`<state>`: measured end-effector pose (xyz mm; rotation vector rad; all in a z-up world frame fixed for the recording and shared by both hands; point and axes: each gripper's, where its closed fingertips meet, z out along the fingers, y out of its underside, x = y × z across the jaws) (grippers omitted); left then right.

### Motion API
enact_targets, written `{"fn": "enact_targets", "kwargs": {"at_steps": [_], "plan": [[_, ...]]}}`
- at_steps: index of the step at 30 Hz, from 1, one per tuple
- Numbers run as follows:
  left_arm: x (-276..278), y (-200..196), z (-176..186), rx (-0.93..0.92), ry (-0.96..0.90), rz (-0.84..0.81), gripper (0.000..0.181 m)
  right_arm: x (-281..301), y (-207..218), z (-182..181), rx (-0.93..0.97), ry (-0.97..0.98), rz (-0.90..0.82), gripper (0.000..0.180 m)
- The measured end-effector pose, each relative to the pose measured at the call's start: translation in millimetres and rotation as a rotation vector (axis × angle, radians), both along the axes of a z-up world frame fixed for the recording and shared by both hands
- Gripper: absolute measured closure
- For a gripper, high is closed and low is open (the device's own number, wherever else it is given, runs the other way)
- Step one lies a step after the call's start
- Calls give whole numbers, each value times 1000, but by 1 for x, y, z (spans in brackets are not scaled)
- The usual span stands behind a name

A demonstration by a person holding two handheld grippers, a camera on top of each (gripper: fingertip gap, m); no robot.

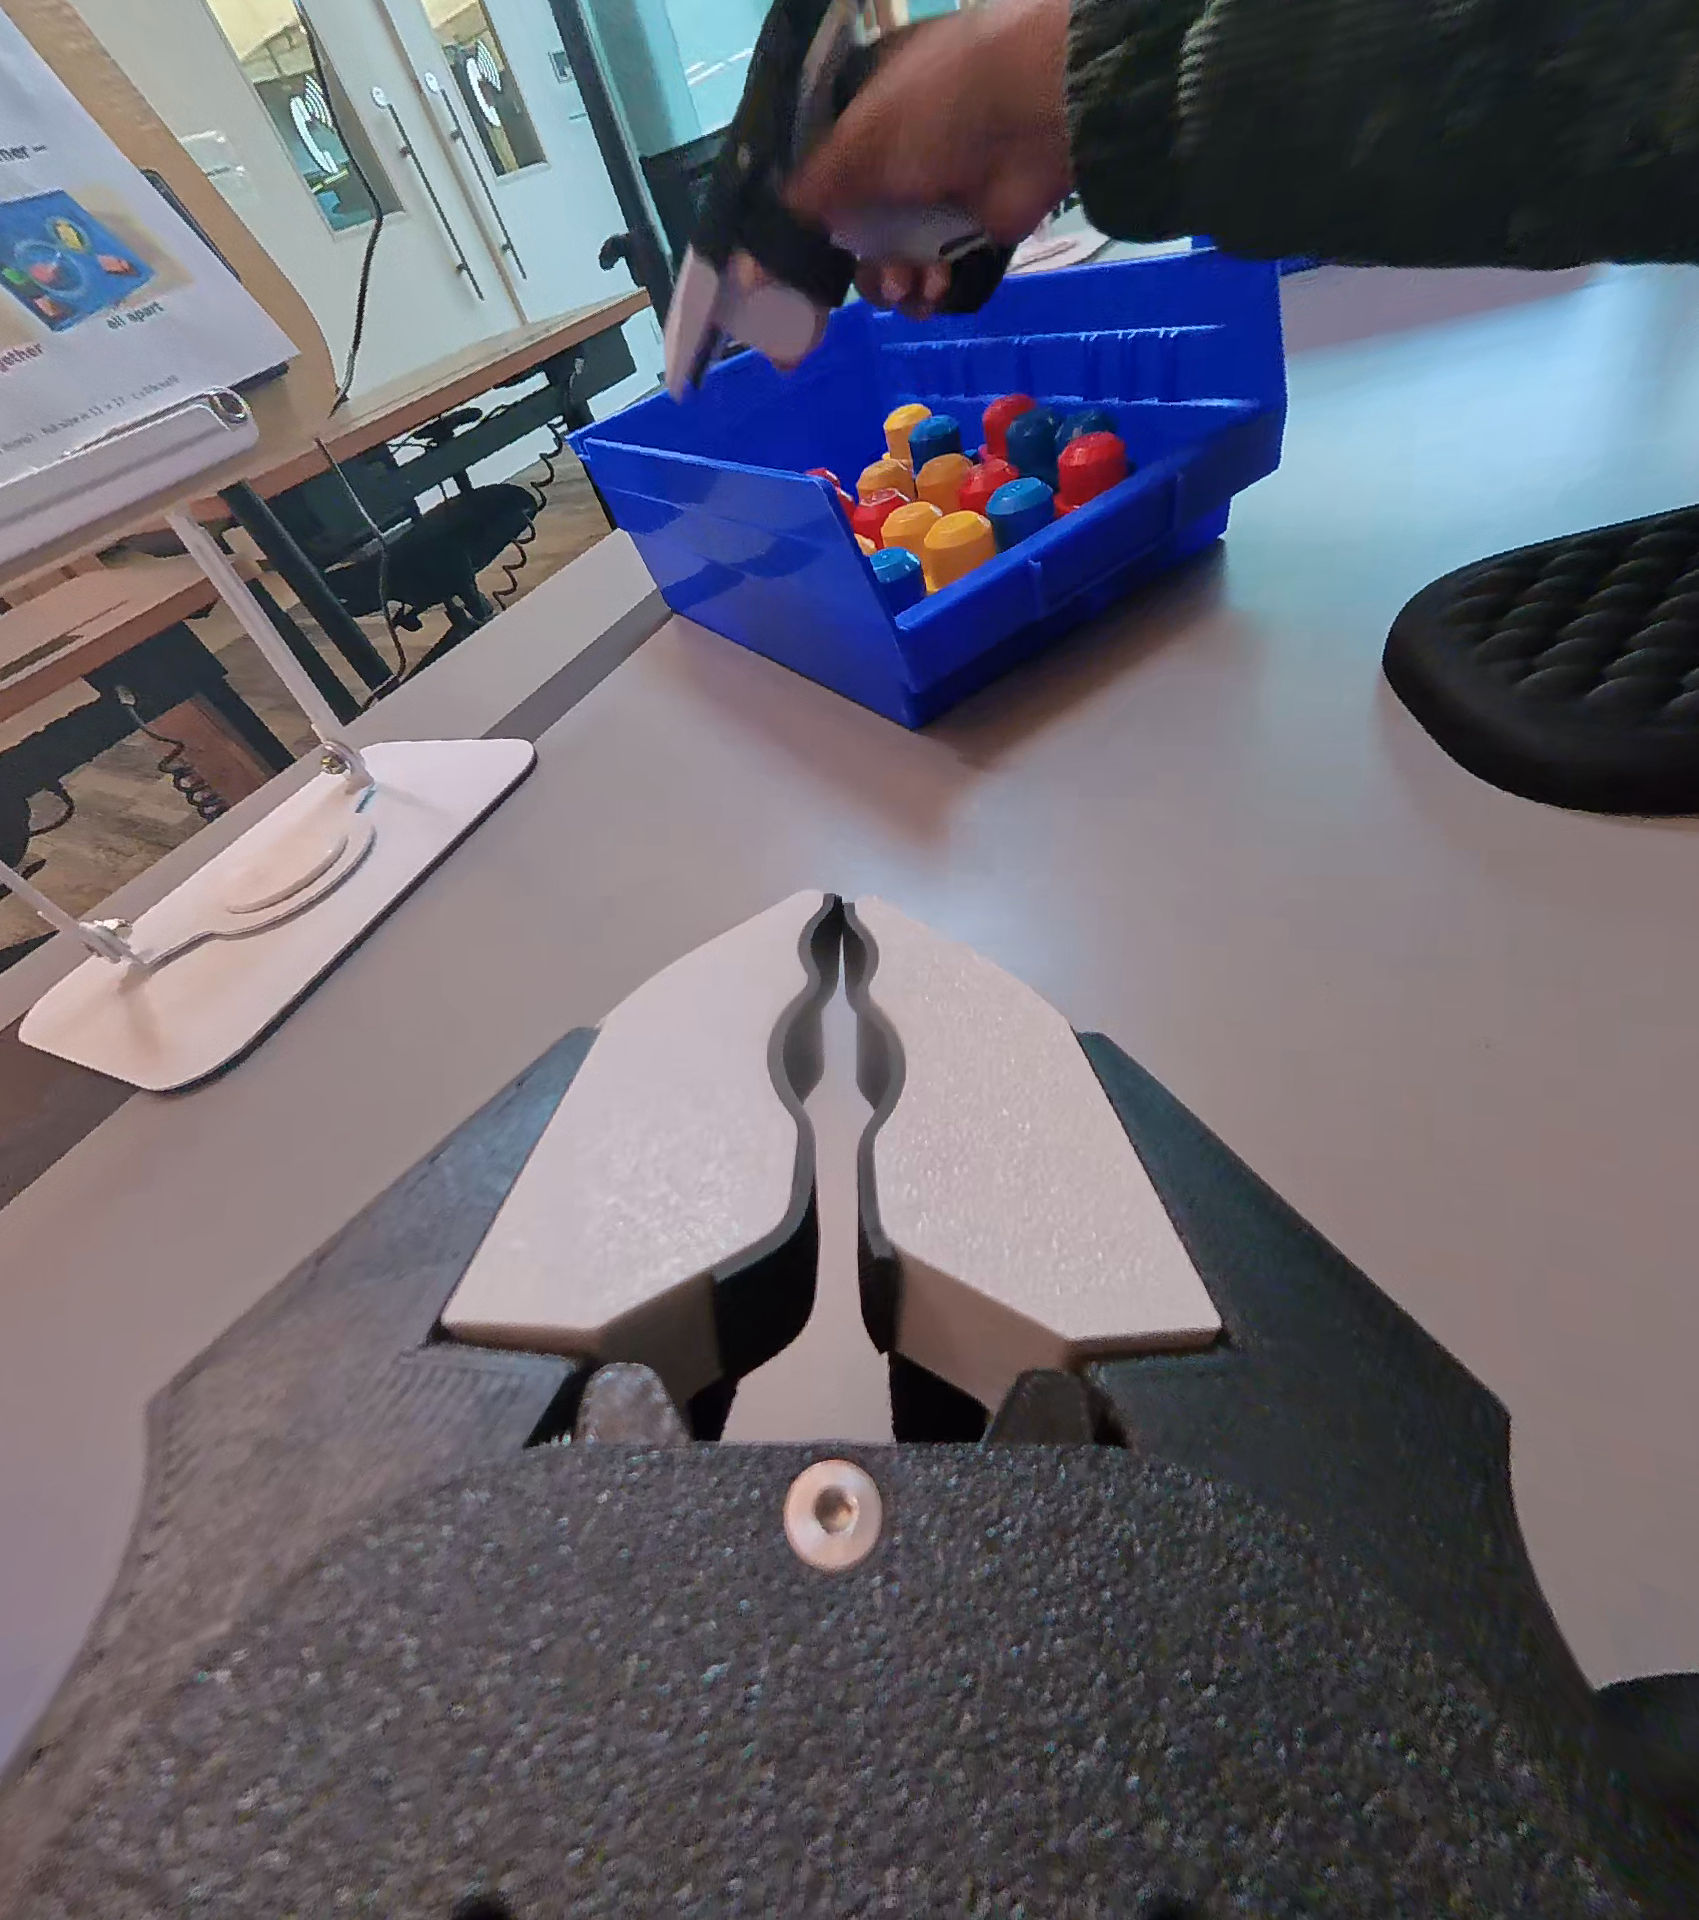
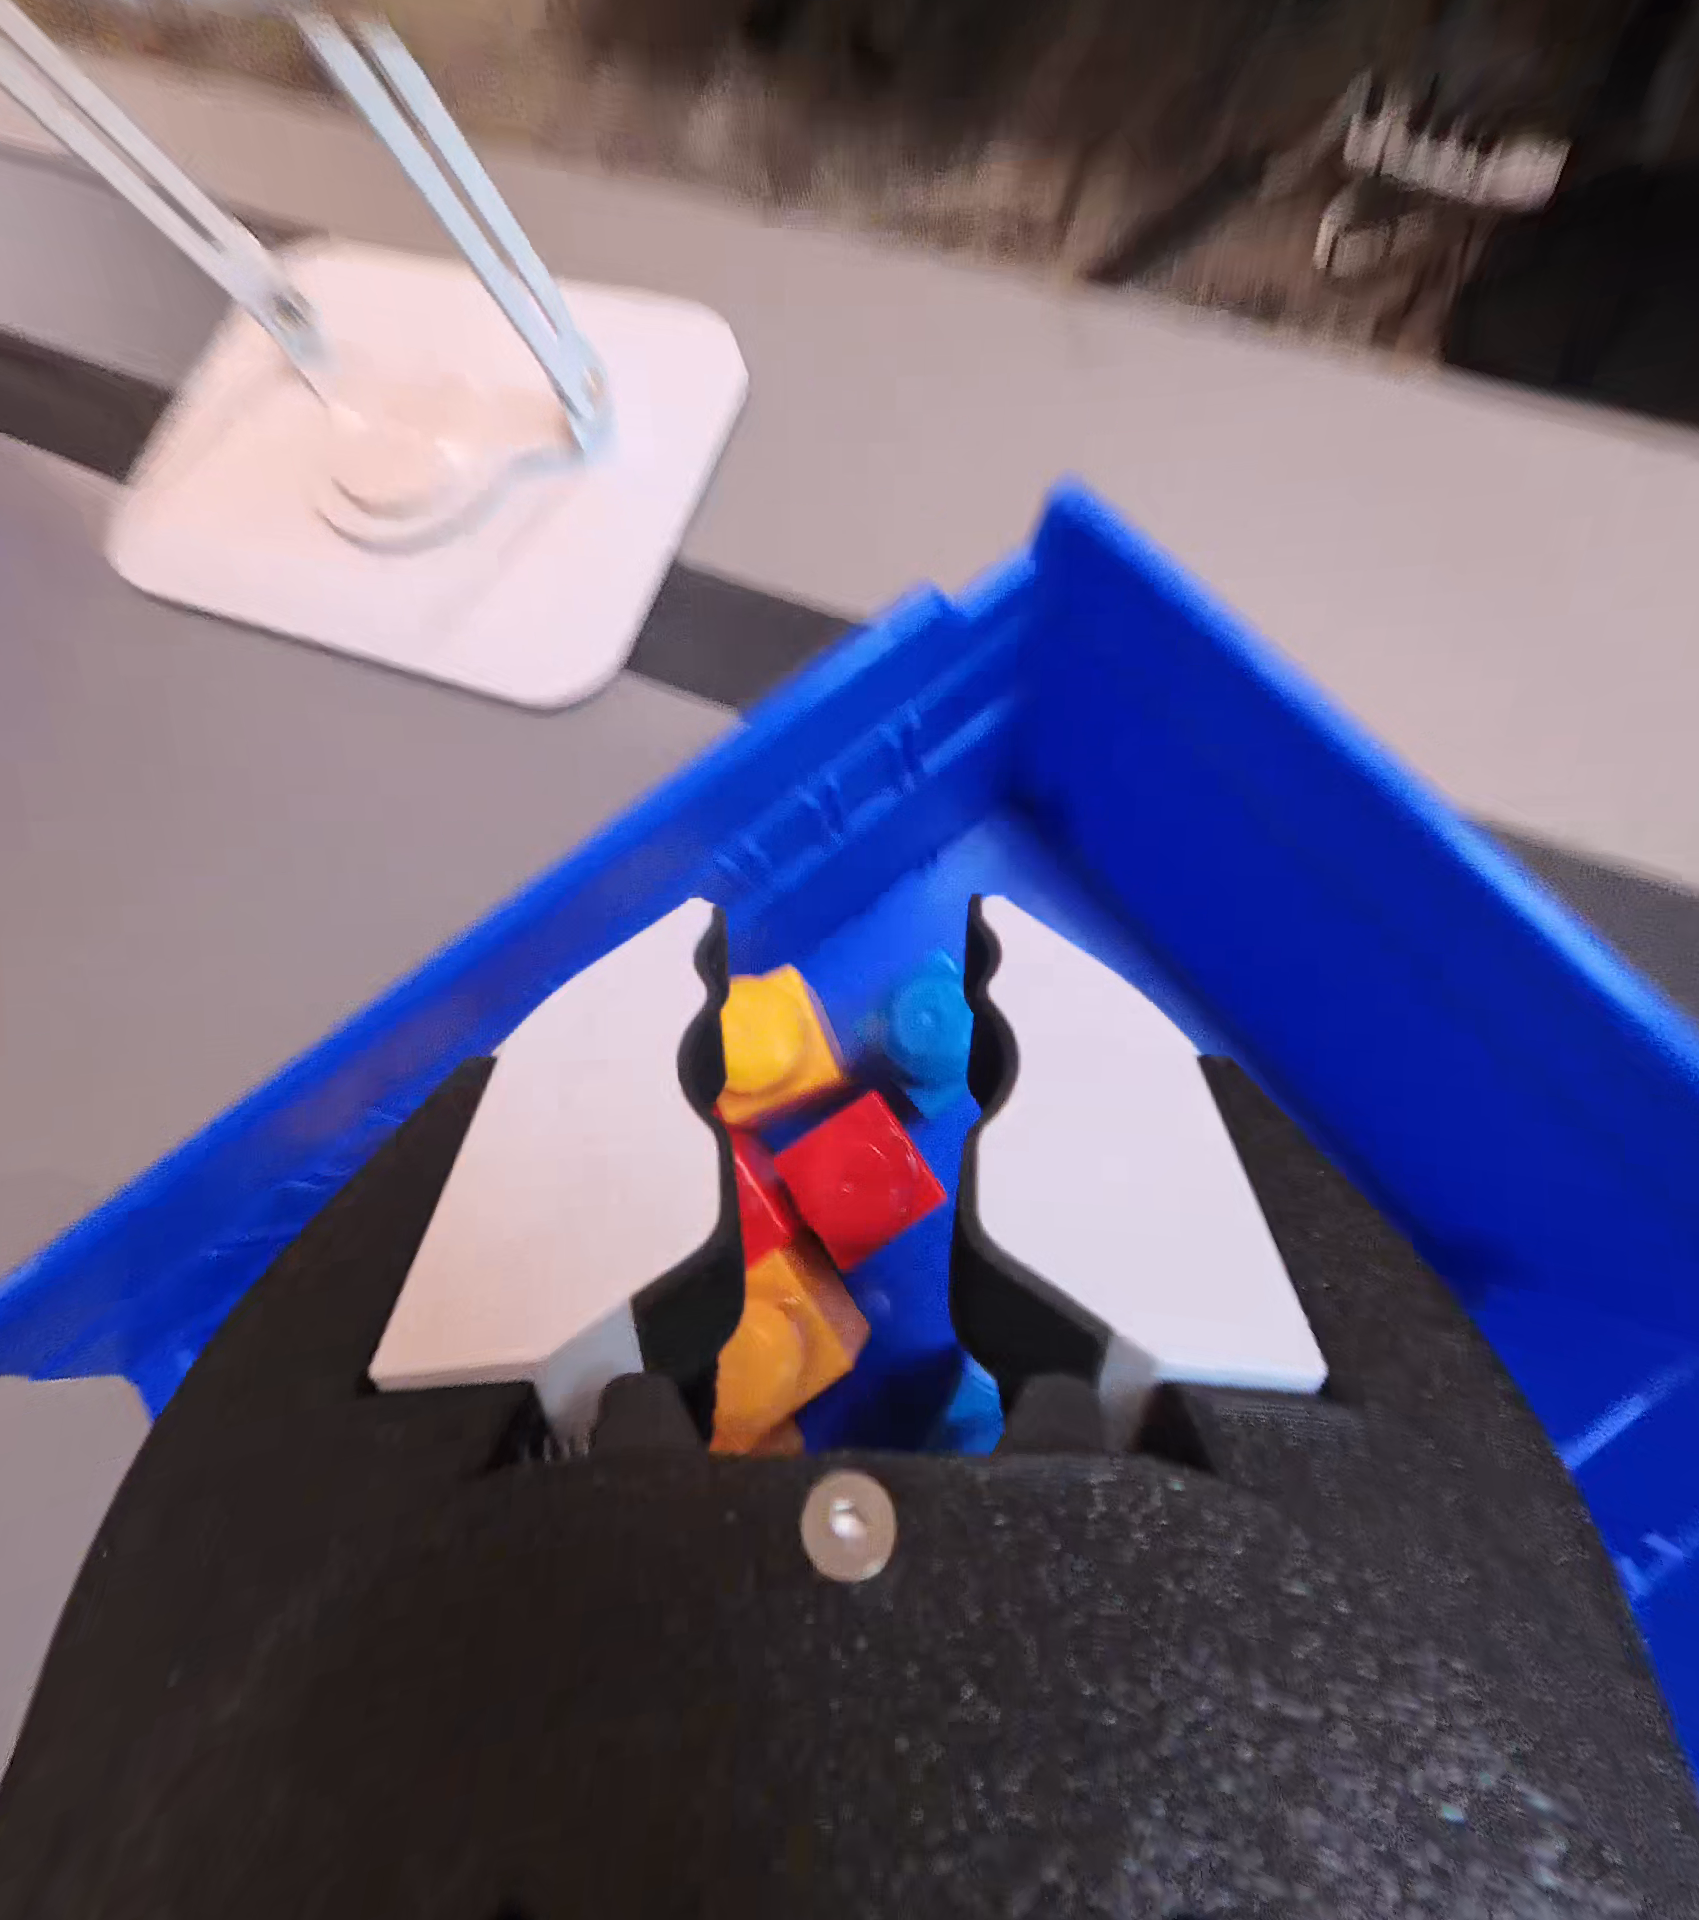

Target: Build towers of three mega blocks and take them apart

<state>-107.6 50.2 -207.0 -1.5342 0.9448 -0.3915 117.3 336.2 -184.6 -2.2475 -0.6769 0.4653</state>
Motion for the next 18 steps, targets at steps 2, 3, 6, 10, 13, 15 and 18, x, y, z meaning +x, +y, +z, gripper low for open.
{"fn": "enact_targets", "kwargs": {"at_steps": [2, 3, 6, 10, 13, 15, 18], "plan": [[-2, 1, 3, 5, -14, 11, 181, -16, -13, 42, 178, 76, 48, 136], [-3, 2, 5, 7, -24, 19, 181, -26, -27, 62, 264, 112, 78, 136], [-12, 6, 15, 25, -64, 66, 181, -58, -86, 107, 489, 195, 165, 136], [-28, 14, 31, 54, -123, 146, 181, -88, -174, 117, 611, 239, 228, 147], [-44, 19, 47, 97, -155, 220, 181, -104, -223, 97, 589, 260, 269, 166], [-65, 26, 62, 137, -170, 316, 181, -113, -244, 79, 578, 256, 295, 170], [-117, 37, 91, 182, -253, 509, 181, -118, -254, 54, 619, 217, 314, 174]]}}
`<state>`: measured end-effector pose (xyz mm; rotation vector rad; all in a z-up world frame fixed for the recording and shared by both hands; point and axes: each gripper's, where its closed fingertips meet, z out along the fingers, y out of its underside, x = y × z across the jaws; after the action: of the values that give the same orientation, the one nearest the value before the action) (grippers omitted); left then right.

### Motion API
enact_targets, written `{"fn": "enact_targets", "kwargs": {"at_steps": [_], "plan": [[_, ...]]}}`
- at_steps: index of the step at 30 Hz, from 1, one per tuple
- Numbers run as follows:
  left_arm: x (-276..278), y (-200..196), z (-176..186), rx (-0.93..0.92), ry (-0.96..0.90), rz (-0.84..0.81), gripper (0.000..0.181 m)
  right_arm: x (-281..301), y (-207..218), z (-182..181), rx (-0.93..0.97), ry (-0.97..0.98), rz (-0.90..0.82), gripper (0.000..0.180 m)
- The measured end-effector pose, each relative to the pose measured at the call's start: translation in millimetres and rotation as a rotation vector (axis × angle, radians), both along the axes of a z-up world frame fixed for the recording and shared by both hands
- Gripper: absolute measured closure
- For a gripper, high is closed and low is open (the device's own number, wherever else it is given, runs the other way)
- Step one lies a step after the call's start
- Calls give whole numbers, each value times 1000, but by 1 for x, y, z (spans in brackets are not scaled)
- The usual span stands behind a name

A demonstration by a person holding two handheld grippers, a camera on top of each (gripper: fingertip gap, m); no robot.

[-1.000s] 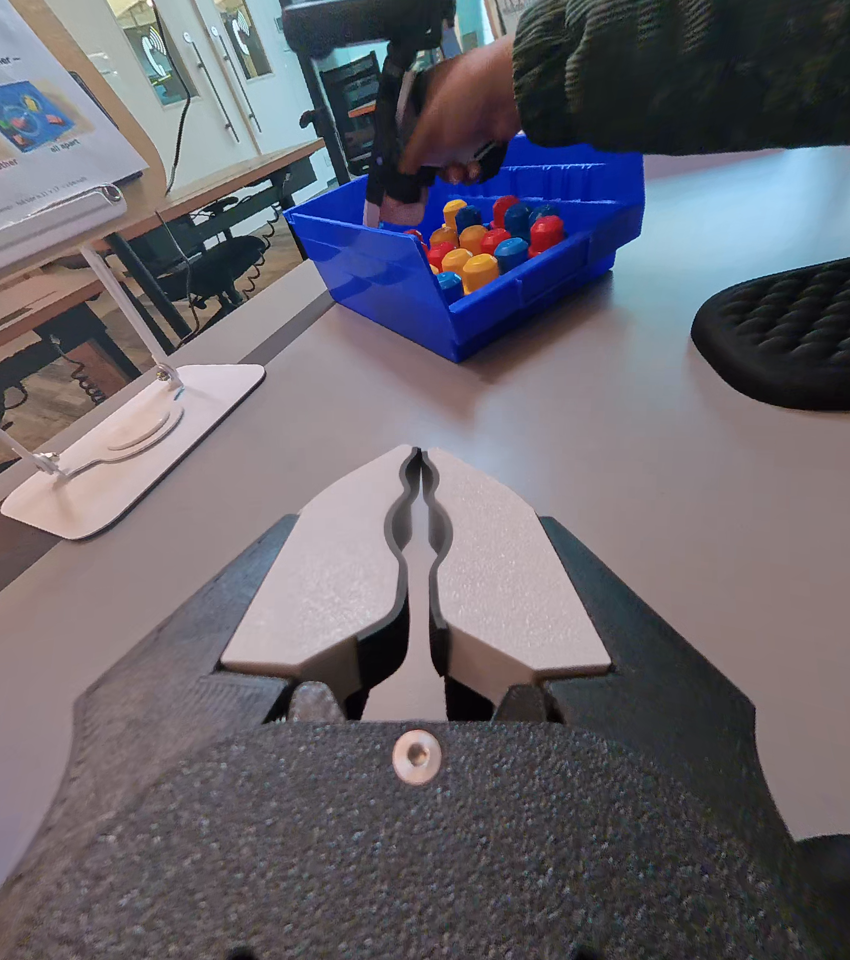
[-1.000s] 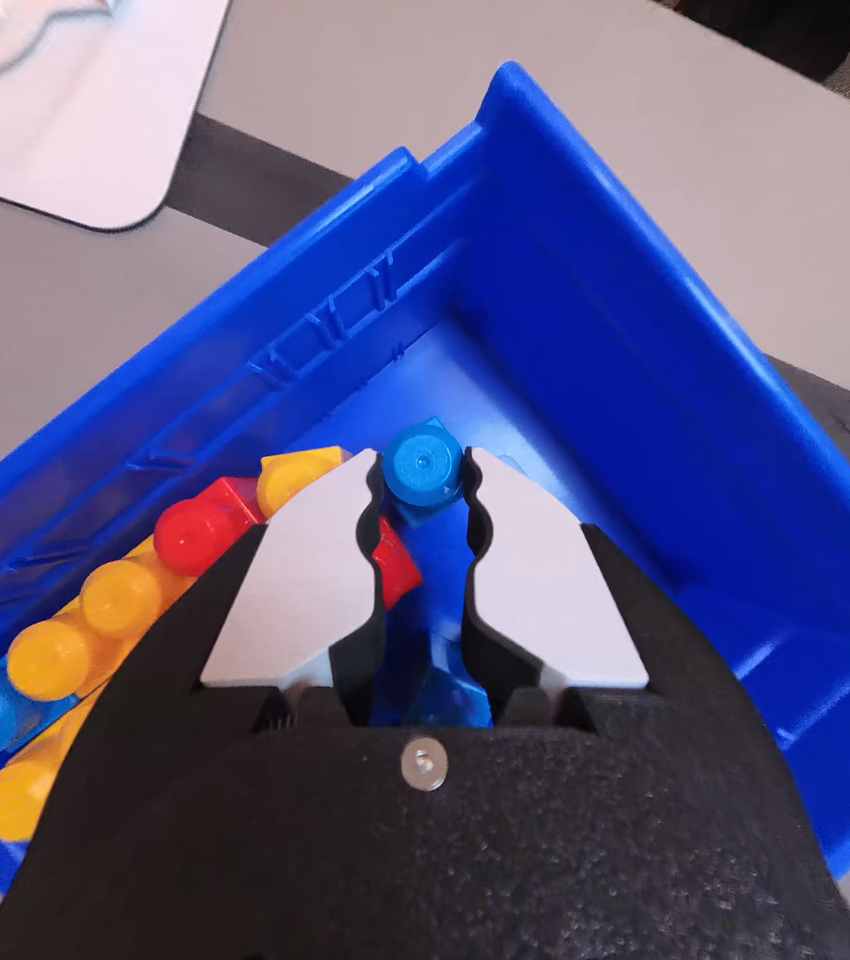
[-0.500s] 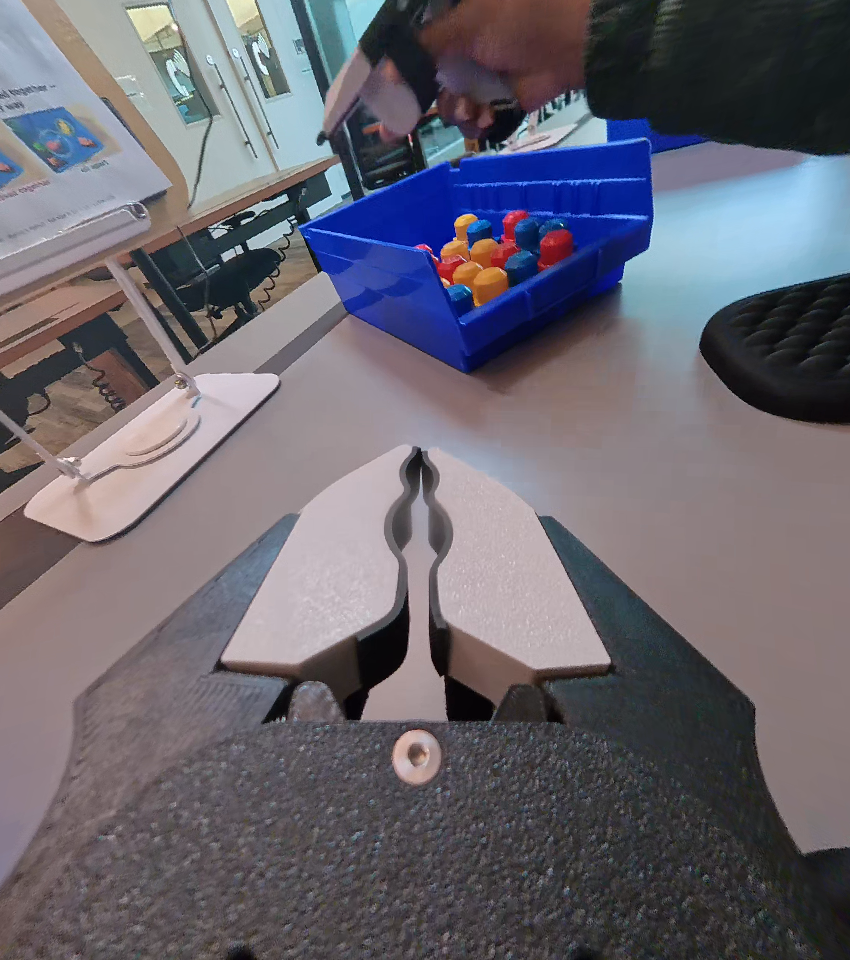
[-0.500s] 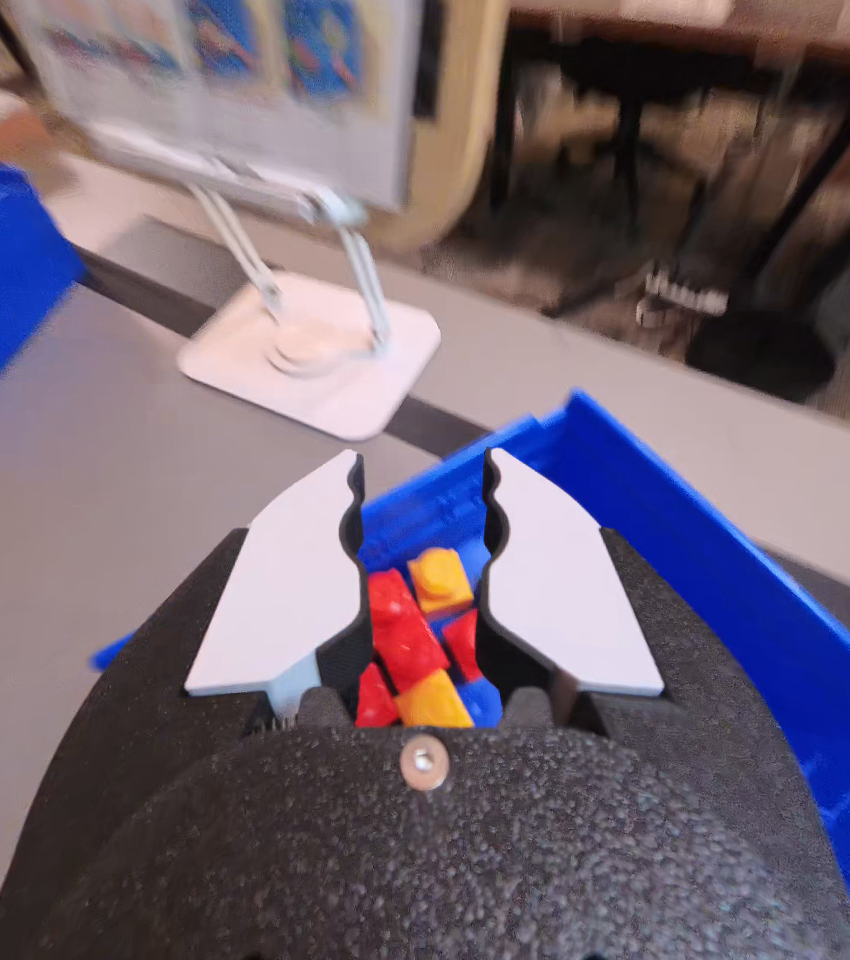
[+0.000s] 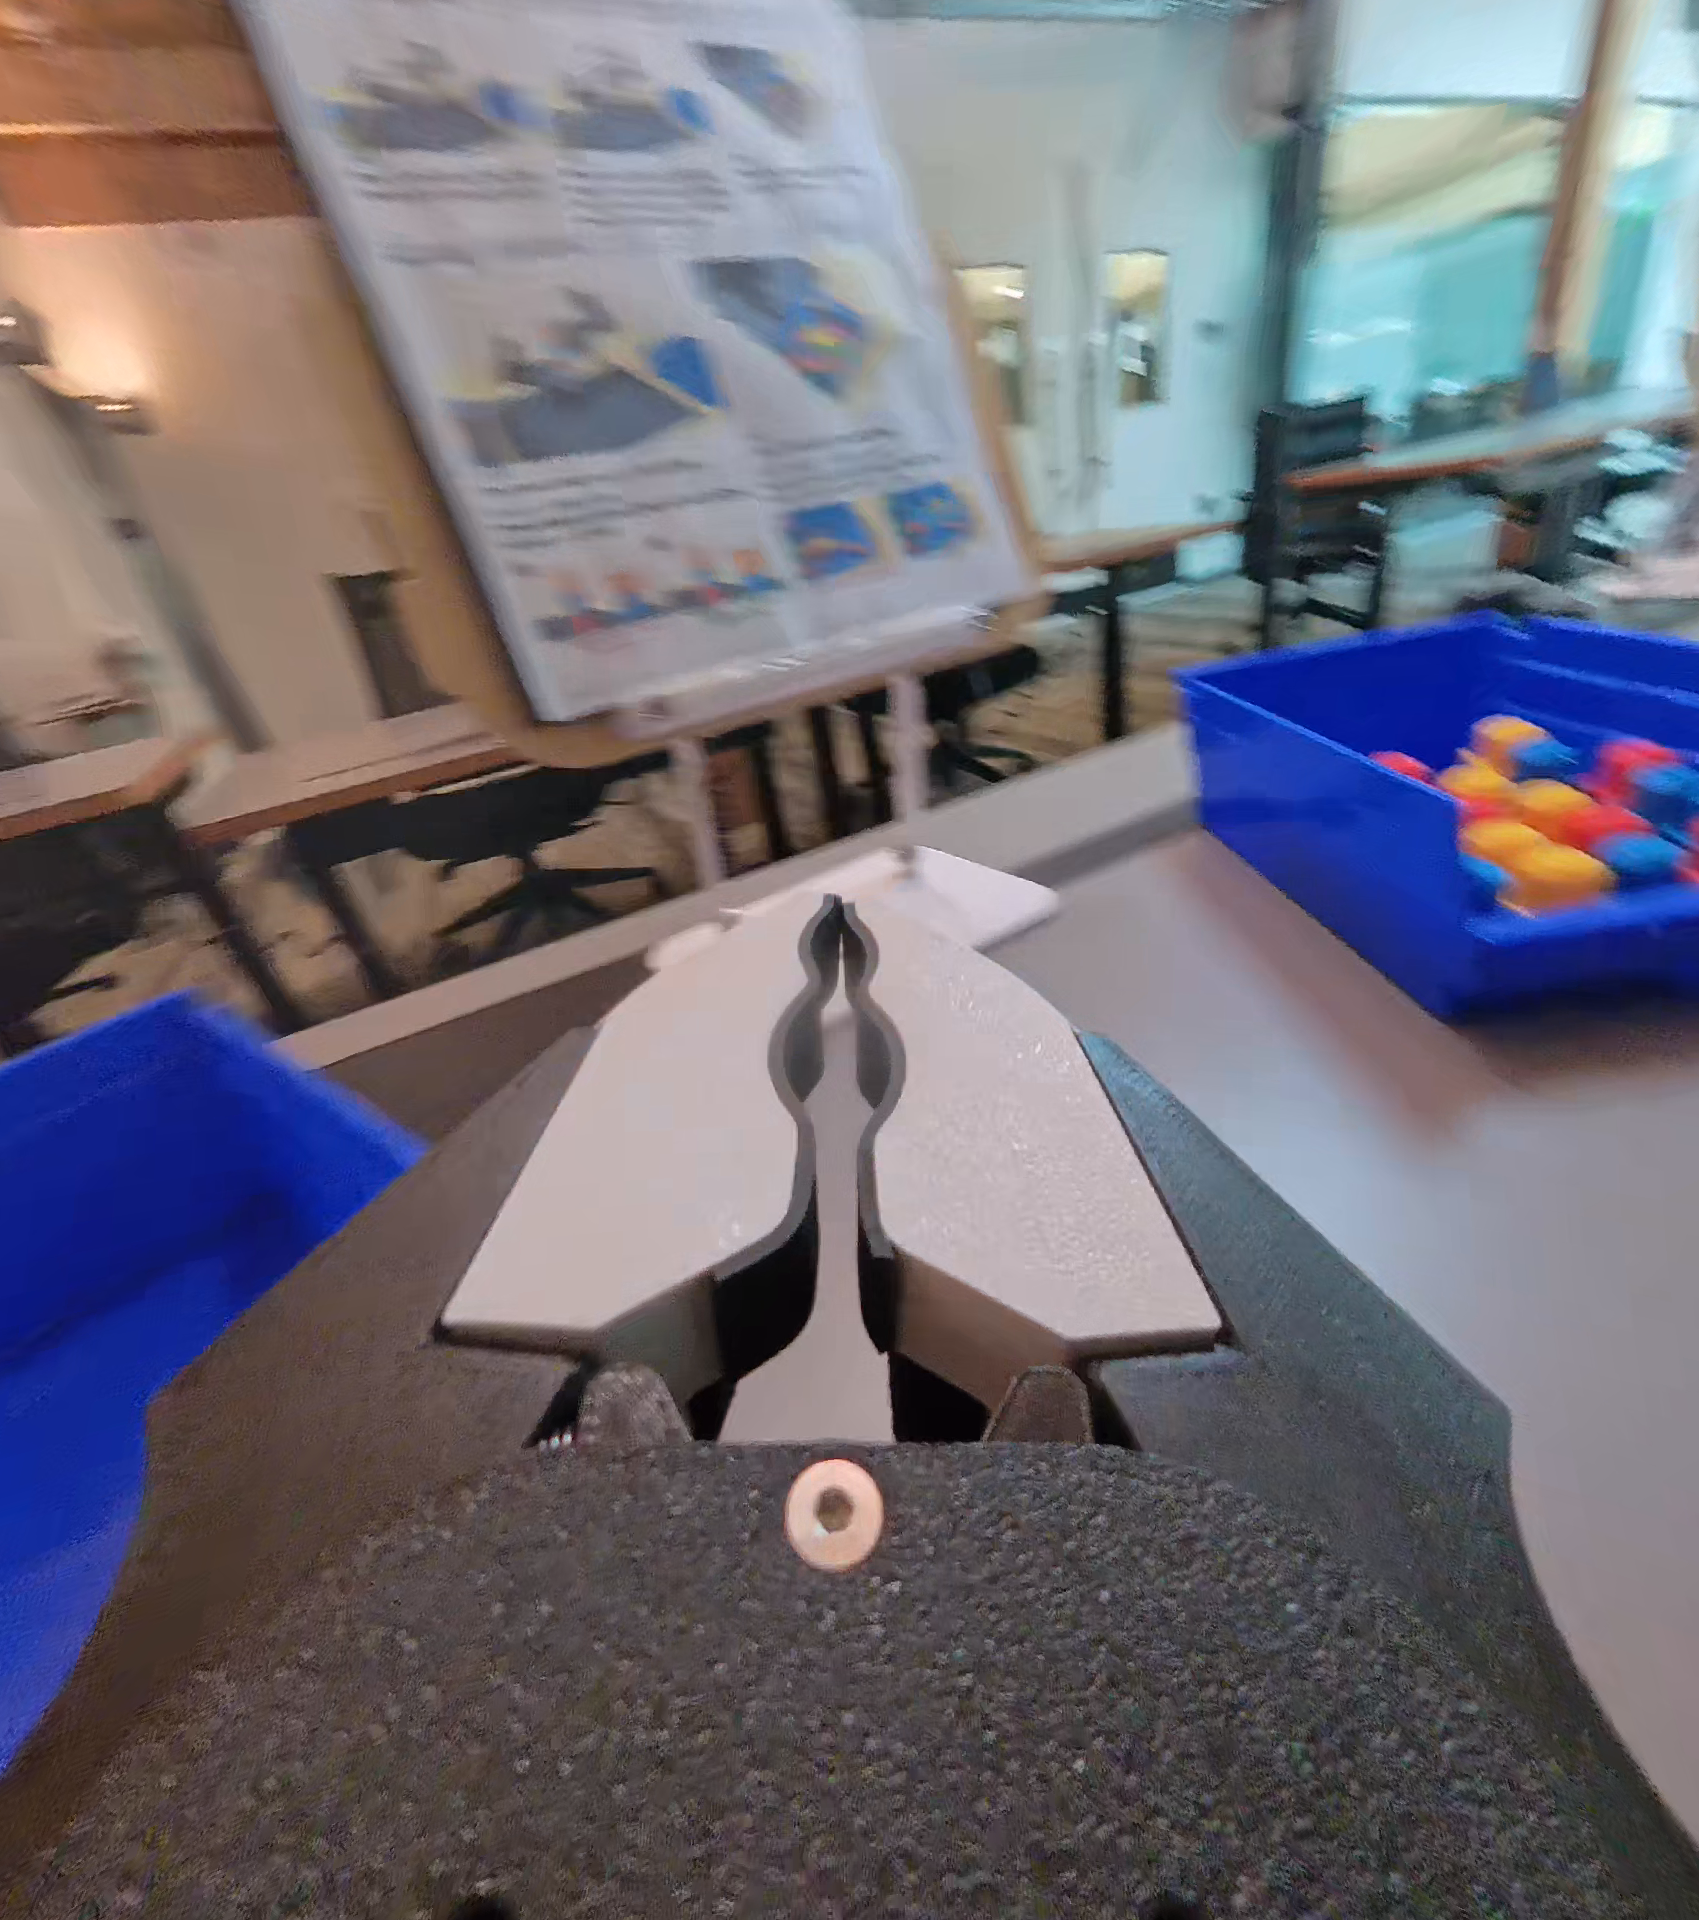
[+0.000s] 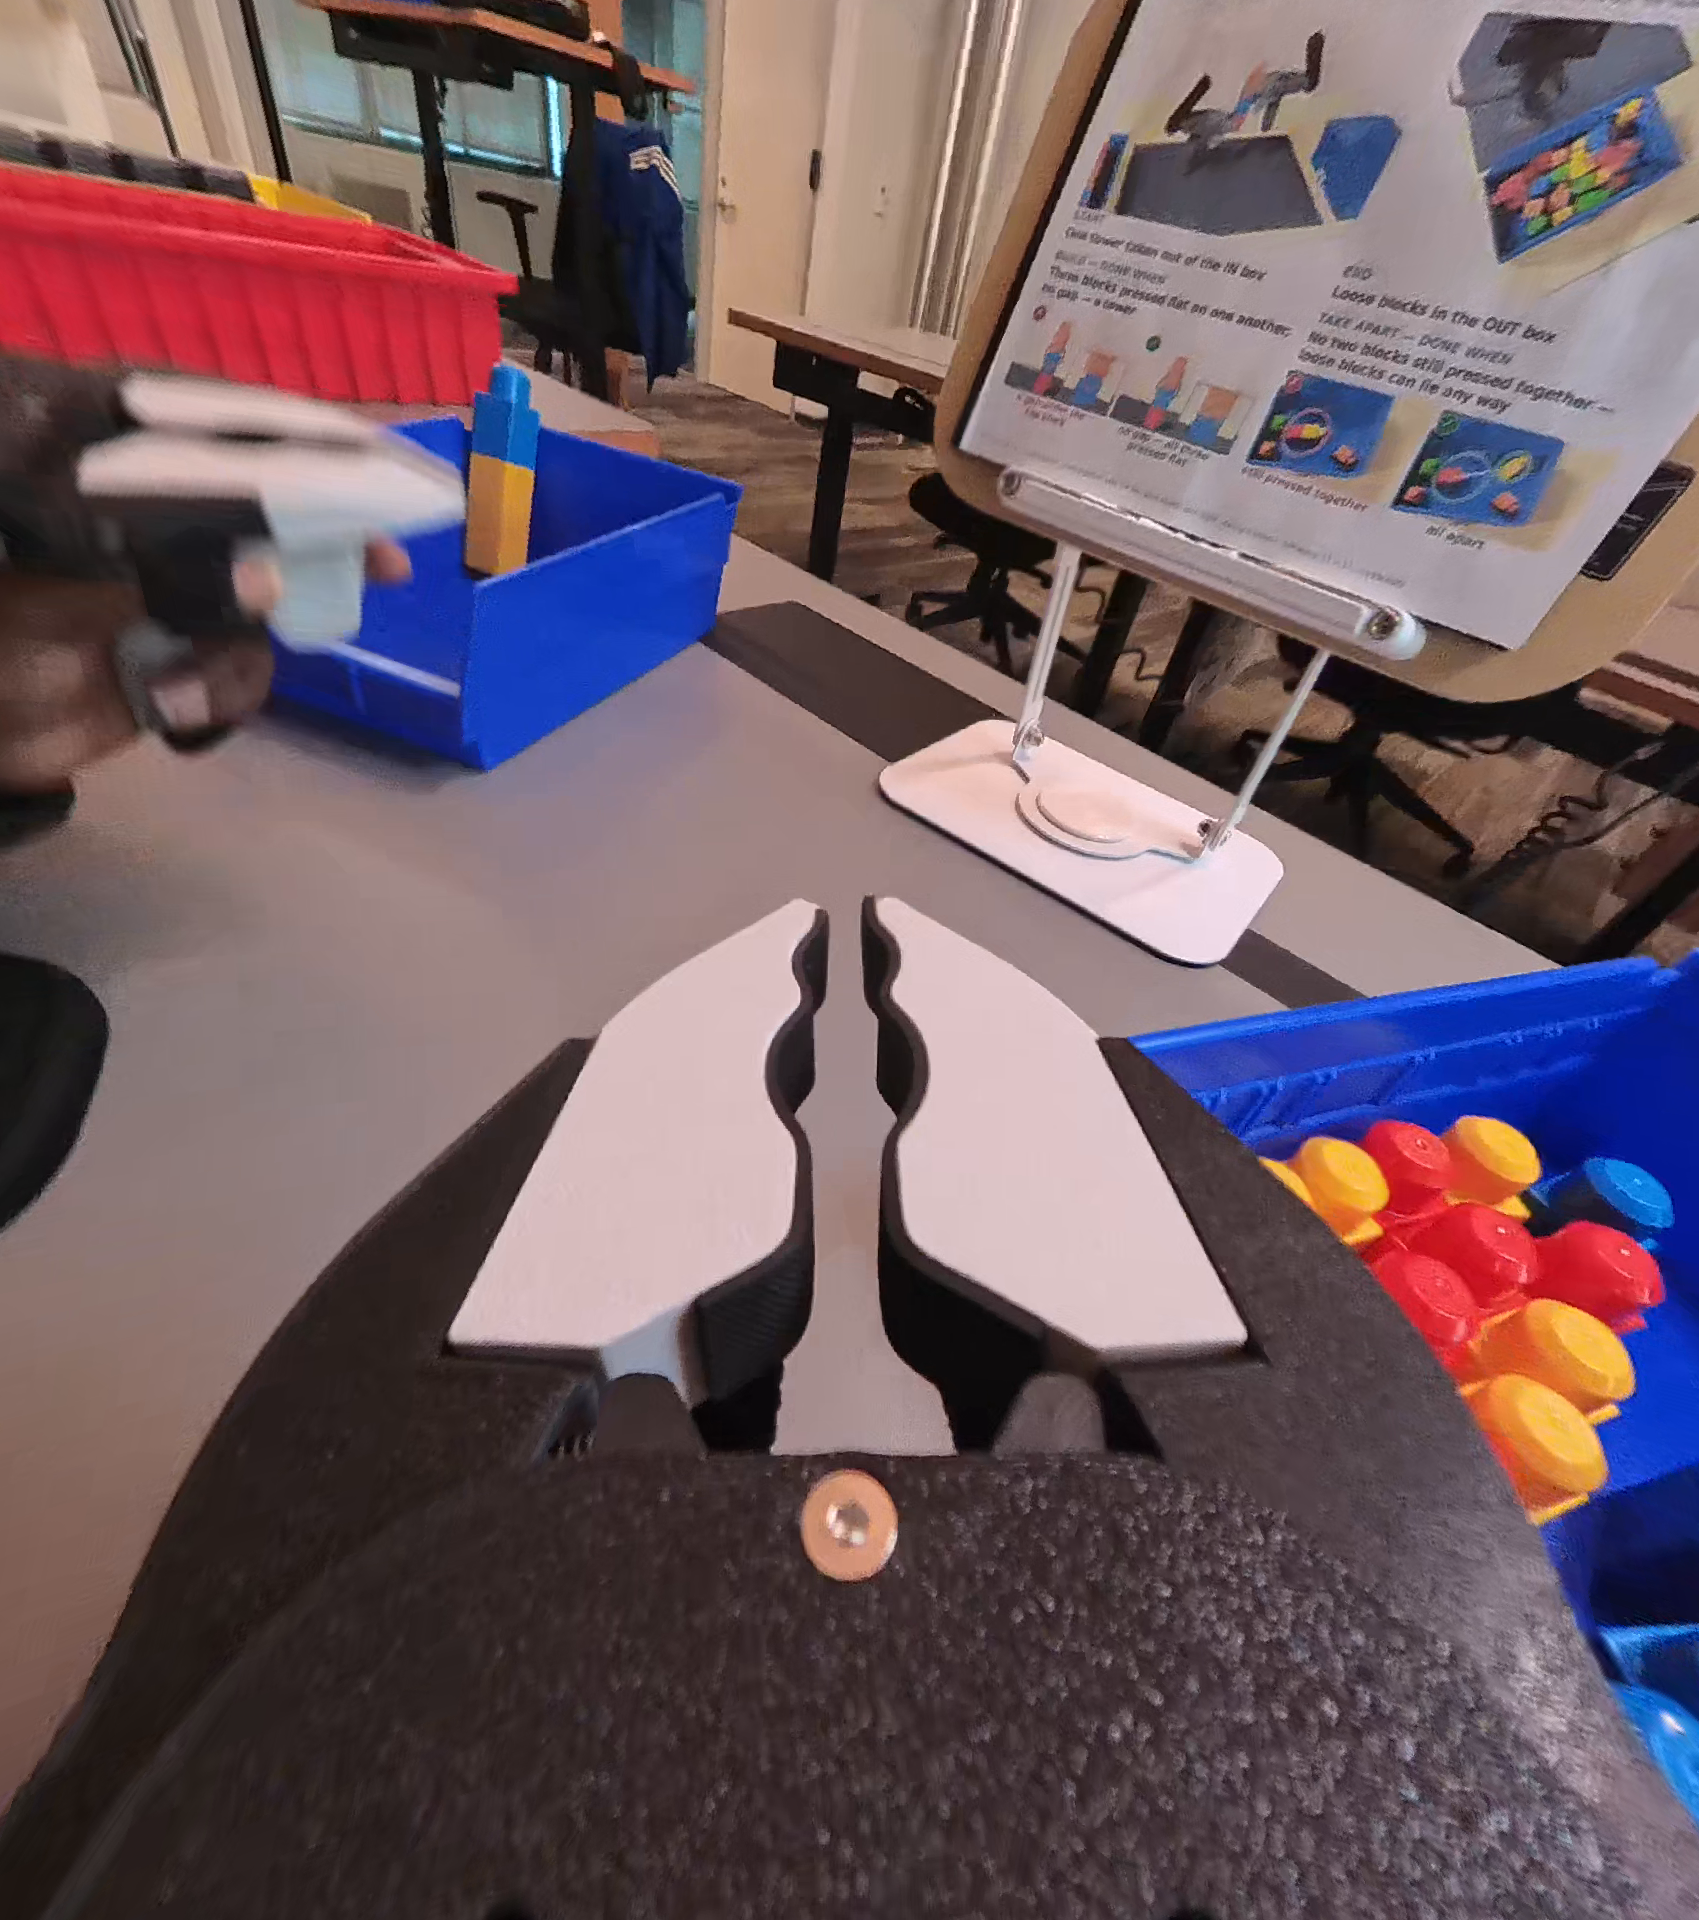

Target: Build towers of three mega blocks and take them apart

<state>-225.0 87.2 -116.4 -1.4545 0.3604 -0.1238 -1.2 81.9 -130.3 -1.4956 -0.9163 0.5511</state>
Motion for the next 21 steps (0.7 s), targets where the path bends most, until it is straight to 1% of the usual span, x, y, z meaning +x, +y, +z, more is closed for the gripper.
{"fn": "enact_targets", "kwargs": {"at_steps": [2, 4, 5, 8, 10, 11, 13, 15, 17, 21], "plan": [[-52, 5, 21, 32, -46, 161, 181, -6, -4, -10, 17, 16, 33, 176], [-110, 6, 38, 41, -70, 316, 176, -11, -7, -18, -5, 10, 69, 177], [-138, 8, 44, 17, -76, 379, 172, -11, -7, -18, -3, 2, 74, 177], [-222, 22, 52, -75, -55, 544, 153, -11, -8, -18, 11, -2, 78, 177], [-271, 40, 43, -204, -18, 636, 140, -14, -9, -20, -11, 9, 89, 177], [-290, 52, 35, -268, -27, 649, 134, -15, -10, -21, -16, 10, 93, 177], [-318, 75, 12, -429, -54, 663, 121, -17, -10, -25, -17, -6, 95, 176], [-338, 94, -9, -552, -37, 689, 112, -18, -11, -28, -14, -24, 96, 176], [-352, 108, -29, -650, -10, 721, 107, -19, -11, -33, -23, -36, 99, 176], [-373, 127, -60, -778, 60, 792, 109, -19, -9, -41, -57, -43, 104, 176]]}}
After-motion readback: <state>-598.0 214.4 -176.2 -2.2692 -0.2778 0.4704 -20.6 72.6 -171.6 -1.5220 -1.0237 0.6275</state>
